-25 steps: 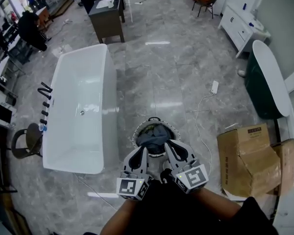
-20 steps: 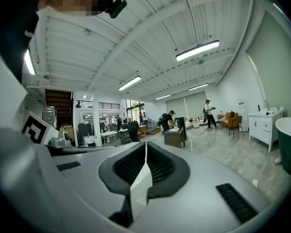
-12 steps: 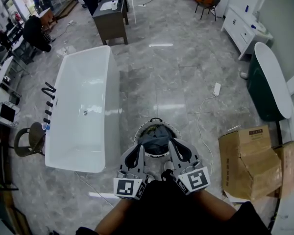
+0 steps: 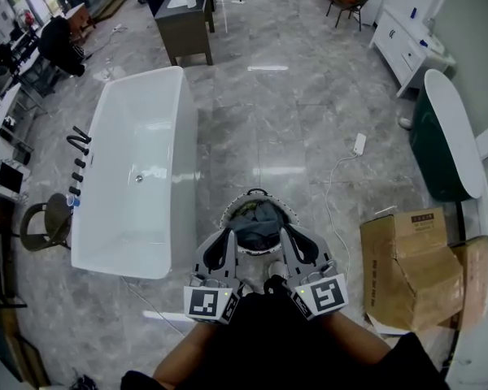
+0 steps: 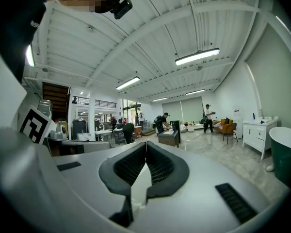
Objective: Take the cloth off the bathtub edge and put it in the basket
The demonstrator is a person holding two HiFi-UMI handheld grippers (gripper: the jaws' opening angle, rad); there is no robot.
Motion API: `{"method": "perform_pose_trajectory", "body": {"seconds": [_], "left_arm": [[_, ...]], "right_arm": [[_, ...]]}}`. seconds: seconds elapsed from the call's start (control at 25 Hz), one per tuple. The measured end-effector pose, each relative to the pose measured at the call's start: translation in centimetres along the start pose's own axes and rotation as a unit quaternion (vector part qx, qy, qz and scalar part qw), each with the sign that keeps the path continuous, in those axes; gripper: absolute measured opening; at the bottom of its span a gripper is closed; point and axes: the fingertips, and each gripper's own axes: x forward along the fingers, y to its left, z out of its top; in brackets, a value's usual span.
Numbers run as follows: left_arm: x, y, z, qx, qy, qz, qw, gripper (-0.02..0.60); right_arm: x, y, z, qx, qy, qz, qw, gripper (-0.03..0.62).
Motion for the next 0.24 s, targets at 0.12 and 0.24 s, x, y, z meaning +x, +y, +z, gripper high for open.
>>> {"method": "perform_pose_trajectory", "body": {"seconds": [0.12, 0.24], "left_arm": [[0.04, -0.12, 0.03, 0.004, -0.002, 0.000, 1.0000, 0.015], [0.24, -0.16, -0.25, 0.005, -0.004, -0.001, 1.0000, 0.015]], "right_arm": [[0.06, -0.25, -0.18, 0.001, 0.000, 0.000, 1.000, 0.031], [0.17, -0.51, -0.46, 0.001, -0.002, 0.000, 1.000, 0.031]]}}
